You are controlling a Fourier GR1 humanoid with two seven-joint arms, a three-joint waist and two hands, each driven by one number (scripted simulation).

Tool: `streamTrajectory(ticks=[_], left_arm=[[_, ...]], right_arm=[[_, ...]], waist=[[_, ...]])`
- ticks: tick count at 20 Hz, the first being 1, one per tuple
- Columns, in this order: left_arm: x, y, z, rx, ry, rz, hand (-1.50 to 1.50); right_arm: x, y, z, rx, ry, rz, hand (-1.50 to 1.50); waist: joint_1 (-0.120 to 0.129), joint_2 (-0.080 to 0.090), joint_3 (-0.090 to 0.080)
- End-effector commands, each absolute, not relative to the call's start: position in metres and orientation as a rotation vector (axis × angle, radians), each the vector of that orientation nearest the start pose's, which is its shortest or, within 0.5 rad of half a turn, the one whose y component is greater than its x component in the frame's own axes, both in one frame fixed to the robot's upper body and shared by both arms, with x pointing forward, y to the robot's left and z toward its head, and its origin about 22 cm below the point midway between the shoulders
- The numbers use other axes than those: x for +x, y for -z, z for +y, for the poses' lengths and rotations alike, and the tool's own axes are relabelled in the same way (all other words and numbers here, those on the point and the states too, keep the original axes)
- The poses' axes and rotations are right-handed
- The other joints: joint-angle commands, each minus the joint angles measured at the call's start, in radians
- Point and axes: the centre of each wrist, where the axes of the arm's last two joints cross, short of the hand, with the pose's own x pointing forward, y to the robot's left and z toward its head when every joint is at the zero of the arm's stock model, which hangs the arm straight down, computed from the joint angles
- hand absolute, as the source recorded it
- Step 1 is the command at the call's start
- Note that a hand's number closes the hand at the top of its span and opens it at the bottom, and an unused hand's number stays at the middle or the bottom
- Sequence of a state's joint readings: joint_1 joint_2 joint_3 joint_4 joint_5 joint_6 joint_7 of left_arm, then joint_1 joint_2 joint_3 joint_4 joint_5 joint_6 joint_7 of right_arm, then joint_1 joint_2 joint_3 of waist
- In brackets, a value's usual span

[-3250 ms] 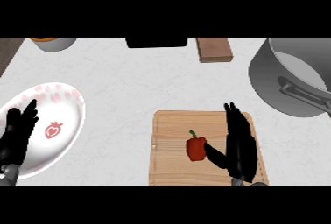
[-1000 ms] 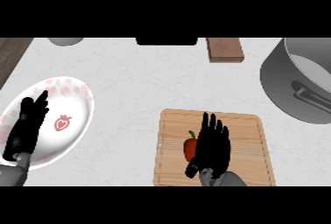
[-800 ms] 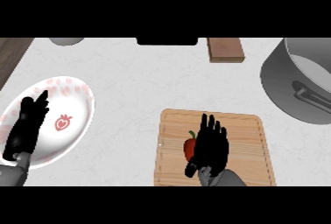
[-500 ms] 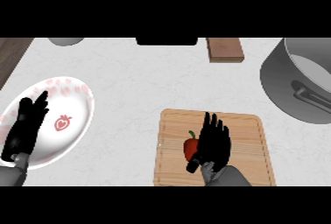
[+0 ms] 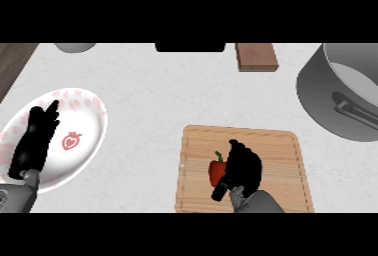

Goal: Pick the bell pepper from the cutting board and place it in the pot

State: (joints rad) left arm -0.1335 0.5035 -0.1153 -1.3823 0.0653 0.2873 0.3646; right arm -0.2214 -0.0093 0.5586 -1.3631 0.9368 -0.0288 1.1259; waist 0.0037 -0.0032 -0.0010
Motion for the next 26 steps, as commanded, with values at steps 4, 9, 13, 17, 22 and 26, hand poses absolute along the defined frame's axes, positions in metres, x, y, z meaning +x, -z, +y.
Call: streamTrajectory(ticks=[4,9,13,17,22,26], left_arm=[[0.256,-0.038,0.324,0.502,0.121,-1.165,0.0],[0.263,-0.018,0.334,0.528,0.1,-1.163,0.0],[0.264,-0.024,0.325,0.547,0.106,-1.16,0.0],[0.262,-0.022,0.331,0.523,0.106,-1.162,0.0],[0.254,-0.023,0.348,0.561,0.034,-1.13,0.0],[0.251,-0.022,0.353,0.585,0.006,-1.121,0.0]], right_arm=[[0.257,0.017,-0.074,-1.029,-0.759,-0.698,1.5],[0.248,0.001,-0.079,-1.116,-0.822,-0.726,1.5],[0.246,-0.005,-0.066,-1.174,-0.801,-0.769,1.5],[0.246,-0.006,-0.066,-1.306,-0.801,-0.783,1.5],[0.258,-0.024,-0.278,-1.363,-0.849,-0.759,1.5],[0.257,-0.06,-0.359,-1.447,-0.815,-0.808,1.5]], waist=[[0.006,0.002,0.001],[-0.007,0.002,0.001],[-0.005,0.001,0.001],[-0.006,0.002,0.0],[-0.099,-0.005,0.007],[-0.125,-0.008,0.009]])
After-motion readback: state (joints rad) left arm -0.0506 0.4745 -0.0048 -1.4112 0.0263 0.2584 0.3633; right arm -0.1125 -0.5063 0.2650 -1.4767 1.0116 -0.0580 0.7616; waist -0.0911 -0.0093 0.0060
